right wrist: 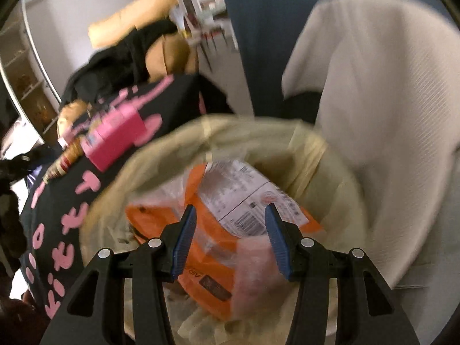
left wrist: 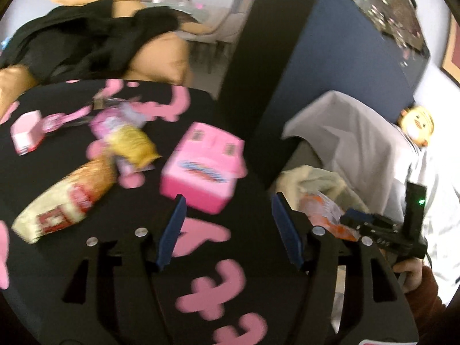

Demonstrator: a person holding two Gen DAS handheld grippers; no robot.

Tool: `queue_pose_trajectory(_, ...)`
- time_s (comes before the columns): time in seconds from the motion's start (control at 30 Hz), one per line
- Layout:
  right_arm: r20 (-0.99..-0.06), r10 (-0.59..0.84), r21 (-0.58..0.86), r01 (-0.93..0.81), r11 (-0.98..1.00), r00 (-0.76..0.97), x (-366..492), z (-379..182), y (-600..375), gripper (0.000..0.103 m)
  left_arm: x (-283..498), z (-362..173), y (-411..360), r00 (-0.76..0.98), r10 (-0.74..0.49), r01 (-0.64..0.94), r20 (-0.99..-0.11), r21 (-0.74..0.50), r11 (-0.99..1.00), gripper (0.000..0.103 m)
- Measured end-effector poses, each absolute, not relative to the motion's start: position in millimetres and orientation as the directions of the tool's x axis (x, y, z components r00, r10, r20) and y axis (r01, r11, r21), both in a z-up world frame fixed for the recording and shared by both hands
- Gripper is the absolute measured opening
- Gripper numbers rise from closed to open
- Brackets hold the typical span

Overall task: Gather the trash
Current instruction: 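Move the left tool to the pink cartoon card while the right tool reaches the yellow snack bar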

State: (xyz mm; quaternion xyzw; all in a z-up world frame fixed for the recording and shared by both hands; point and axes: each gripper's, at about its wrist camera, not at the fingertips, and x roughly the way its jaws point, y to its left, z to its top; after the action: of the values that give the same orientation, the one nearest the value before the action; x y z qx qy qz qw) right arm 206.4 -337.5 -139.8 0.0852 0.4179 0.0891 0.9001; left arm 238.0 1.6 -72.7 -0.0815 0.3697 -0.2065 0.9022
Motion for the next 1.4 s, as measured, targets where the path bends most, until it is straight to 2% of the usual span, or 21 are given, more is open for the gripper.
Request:
queue_pose_trajectory(0.17,-0.782,0.173,0.143,-0.099,0.985,0.598,215.7,-152.4,-319.9,0.047,235.5,-77.0,54.8,0.681,-0.384,0.228,-0.623,-0.318,0.920,0.060)
queue_pose_trajectory(0.4,-0.746,0.100,0.044,-0.101,0.994,0.658,204.9,-118.1,-304.3,0.047,236.8,-88.0,106.6,0.714,-0.343,0.165,-0.610,-0.329,0.930,0.063)
queue_pose_trajectory(0.67,-0.637,0.232,0.084,-0.234,0.969,0.735,207.2,-66.9,-256.3,0.047,251.7,-89.8,141.9,0.737,-0.327,0.200,-0.591,-0.272,0.941,0.063)
queue_pose_trajectory(0.9,-0.615,0.329,0.077,-0.361,0.929,0.717,237.4,-61.3,-184.8,0.047,298.8,-70.6,150.5,0.770,-0.300,0.267,-0.563,-0.143,0.953,0.063)
queue_pose_trajectory(1.07,-0.636,0.373,0.084,-0.420,0.904,0.676,261.3,-69.7,-151.3,0.047,356.4,-73.6,156.6,0.757,-0.257,0.296,-0.601,-0.036,0.955,0.063)
queue_pose_trajectory(1.2,-0.645,0.397,0.096,-0.447,0.889,0.652,273.1,-75.1,-138.8,0.047,402.7,-85.2,158.0,0.707,-0.214,0.350,-0.674,0.071,0.934,0.063)
queue_pose_trajectory(1.4,-0.664,0.397,0.114,-0.439,0.891,0.634,296.4,-77.0,-136.8,0.047,457.1,-111.5,158.0,0.541,-0.192,0.436,-0.819,0.078,0.897,0.063)
